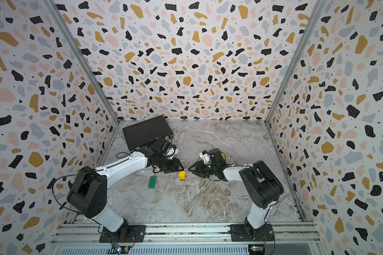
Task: Assemble an ice cream with lego
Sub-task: Assemble the lego brick with the lego brick.
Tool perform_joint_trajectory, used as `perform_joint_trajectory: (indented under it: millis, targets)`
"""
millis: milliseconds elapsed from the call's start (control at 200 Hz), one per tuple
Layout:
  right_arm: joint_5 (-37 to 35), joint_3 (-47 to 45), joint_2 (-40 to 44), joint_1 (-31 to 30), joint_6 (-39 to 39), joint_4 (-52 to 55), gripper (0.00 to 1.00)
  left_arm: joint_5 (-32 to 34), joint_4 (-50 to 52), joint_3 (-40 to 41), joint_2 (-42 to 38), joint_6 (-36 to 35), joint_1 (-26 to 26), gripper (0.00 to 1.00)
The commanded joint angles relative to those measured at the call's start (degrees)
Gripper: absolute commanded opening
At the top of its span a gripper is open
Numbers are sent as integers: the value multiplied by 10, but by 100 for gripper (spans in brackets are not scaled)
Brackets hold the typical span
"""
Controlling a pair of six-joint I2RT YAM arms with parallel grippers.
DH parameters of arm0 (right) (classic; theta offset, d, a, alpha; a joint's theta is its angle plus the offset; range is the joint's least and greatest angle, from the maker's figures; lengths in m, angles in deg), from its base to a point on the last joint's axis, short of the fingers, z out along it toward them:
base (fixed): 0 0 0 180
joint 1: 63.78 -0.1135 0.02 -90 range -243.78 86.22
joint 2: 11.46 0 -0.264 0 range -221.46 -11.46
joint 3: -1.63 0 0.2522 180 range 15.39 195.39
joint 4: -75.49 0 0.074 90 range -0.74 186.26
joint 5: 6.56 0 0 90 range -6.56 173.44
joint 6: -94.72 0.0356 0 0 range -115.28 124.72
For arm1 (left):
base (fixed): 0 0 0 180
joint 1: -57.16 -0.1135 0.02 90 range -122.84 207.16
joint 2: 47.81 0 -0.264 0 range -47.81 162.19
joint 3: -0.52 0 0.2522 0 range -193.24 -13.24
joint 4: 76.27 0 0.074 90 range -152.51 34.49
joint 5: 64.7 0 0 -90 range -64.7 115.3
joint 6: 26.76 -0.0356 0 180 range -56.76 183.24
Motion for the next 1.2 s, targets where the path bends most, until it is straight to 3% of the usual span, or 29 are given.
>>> perform_joint_trajectory:
  millis: [0,1196]
  targets:
    - [18,4,3,-7,17,-29,43,-23,-25,14,6,-4,-7,50]
    - [26,33,-30,-27,4,-4,31,-45,-106,87,17,46,-12,32]
